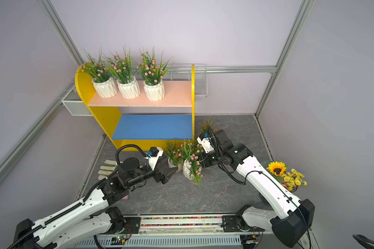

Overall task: Place the baby's breath potted plants on the rack by color
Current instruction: Pick up the baby's breath potted plant from the center of the board.

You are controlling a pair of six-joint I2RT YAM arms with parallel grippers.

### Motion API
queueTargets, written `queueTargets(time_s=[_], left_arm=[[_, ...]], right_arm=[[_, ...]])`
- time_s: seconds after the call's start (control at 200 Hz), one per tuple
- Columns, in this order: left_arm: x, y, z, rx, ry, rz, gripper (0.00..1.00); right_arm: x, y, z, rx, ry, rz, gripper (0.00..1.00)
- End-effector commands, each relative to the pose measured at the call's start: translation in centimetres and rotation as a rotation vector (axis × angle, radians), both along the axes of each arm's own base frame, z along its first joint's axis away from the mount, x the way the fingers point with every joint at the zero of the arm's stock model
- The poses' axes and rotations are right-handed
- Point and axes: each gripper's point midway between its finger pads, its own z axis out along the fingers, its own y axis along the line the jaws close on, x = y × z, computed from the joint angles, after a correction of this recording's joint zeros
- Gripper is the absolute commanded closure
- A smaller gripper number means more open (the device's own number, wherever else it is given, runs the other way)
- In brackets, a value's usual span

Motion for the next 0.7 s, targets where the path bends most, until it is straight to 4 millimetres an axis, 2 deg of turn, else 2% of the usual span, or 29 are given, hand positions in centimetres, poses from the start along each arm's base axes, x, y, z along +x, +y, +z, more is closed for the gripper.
queueTargets(time_s=[0.0, 0.355, 0.695], left_arm=[[-0.4, -1.1, 0.7, -0.024, -0.075, -0.027, 0.00], [-2.0, -3.8, 0.3, -0.008, -0.139, -0.119, 0.01], [-1.3, -5.1, 0.5, -0.017, -0.139, -0.119, 0.00]], right_arm=[[0.6, 1.4, 2.3, 0.082, -0.046, 0.044, 0.88], [0.6, 1.7, 2.0, 0.092, -0.032, 0.049, 0.88], [0.2, 2.2, 2.1, 0.110, -0.027, 0.071, 0.88]])
